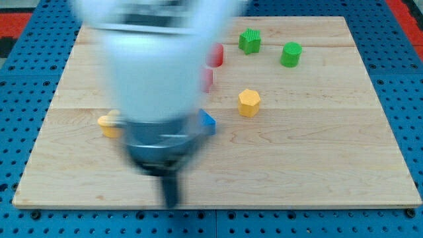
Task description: Slide the blue triangle towards right
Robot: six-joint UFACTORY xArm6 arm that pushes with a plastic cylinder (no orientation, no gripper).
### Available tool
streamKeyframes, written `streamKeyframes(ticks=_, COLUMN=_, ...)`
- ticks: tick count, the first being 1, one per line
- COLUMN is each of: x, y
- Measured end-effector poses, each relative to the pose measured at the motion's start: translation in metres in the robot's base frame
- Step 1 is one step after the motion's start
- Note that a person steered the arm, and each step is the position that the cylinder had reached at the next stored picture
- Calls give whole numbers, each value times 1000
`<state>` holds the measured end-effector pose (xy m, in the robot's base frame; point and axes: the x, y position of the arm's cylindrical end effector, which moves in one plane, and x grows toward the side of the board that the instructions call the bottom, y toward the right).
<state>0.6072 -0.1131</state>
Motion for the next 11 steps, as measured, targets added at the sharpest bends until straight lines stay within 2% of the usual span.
streamKeyframes(ticks=1, x=-57, y=-141)
streamKeyframes(ticks=2, x=-125, y=-180)
streamKeyframes(ticks=3, x=-166, y=-97)
streamKeyframes(ticks=5, x=-153, y=58)
streamKeyframes(ticks=7, x=-117, y=84)
streamKeyframes(ticks=8, x=-116, y=96)
streamKeyframes(ticks=10, x=-145, y=101)
streamKeyframes(ticks=11, x=-96, y=106)
